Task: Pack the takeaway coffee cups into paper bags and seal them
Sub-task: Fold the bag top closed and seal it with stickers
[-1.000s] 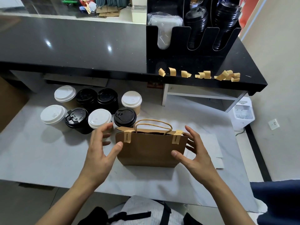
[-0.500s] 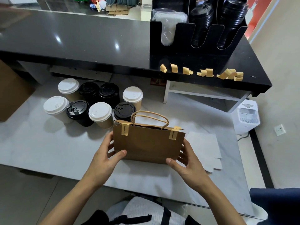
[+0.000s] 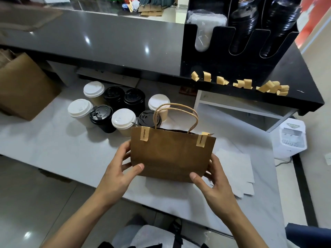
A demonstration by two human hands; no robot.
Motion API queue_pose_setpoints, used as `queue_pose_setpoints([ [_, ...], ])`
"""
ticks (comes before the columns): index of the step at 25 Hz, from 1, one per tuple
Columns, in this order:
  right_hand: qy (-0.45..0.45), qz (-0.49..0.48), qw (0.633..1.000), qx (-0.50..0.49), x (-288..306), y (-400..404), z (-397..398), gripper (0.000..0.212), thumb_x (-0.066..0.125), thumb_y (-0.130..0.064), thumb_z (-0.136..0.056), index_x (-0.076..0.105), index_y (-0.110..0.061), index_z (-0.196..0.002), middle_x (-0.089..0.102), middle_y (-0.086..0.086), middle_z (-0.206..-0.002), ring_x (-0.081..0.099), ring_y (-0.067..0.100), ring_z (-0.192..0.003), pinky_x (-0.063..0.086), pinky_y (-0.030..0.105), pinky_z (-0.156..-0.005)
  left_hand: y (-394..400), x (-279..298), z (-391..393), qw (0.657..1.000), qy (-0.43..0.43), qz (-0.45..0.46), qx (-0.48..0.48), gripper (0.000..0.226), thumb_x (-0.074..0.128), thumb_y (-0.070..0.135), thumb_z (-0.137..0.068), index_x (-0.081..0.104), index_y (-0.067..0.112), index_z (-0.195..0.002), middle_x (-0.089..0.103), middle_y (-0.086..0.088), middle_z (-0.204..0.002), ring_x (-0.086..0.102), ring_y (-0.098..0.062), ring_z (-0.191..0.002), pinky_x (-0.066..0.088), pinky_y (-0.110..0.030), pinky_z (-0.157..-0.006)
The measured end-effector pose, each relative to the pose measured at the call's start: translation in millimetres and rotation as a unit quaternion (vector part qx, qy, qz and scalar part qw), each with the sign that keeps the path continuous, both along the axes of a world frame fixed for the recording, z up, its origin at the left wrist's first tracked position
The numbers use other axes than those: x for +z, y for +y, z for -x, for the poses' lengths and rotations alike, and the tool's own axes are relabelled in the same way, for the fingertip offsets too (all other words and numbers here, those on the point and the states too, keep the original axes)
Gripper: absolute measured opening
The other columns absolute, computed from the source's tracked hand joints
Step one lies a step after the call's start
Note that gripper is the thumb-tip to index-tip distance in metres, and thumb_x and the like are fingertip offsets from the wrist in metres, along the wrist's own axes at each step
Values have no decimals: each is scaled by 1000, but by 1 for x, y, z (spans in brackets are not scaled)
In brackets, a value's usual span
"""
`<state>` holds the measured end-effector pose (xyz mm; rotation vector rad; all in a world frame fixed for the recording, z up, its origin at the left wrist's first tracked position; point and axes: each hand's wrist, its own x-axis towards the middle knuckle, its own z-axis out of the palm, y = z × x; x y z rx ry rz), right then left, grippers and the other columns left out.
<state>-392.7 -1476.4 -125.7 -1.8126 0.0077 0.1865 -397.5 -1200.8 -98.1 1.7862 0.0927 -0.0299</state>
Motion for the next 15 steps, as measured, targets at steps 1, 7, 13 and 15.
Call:
queue_pose_setpoints([
  [1, 0, -6, 1000, -12, 4, 4, 0, 67, 69, -48, -84, 35, -54, -142, 57, -26, -135, 59, -1, -118, 48, 24, -97, 2, 4, 2, 1000, -5, 3, 5, 61, 65, 22, -84, 46, 33, -141, 60, 14, -133, 54, -10, -129, 54, -26, -94],
  [7, -44, -25, 998, -25, 21, 41, 2, 50, 62, -54, -86, 46, -45, -133, 59, -22, -131, 61, 4, -115, 55, 27, -91, 28, 24, 20, 998, -29, 25, 39, 64, 63, 22, -83, 43, 37, -142, 58, 20, -134, 52, -2, -129, 50, -13, -87],
  [13, -63, -32, 997, 18, 39, 114, 16, 70, 65, -59, -82, 37, -49, -145, 55, -18, -141, 59, 8, -121, 54, 44, -101, 91, 40, 60, 993, -50, 57, 95, 70, 63, 18, -83, 39, 43, -145, 62, 11, -135, 61, -3, -118, 51, -13, -84],
  [15, -67, -55, 996, 36, 46, 144, 22, 73, 63, -57, -85, 28, -56, -149, 53, -16, -145, 57, 11, -126, 49, 49, -105, 118, 40, 77, 989, -55, 68, 115, 70, 63, 15, -84, 41, 42, -145, 63, 6, -135, 65, -11, -114, 54, -20, -82],
])
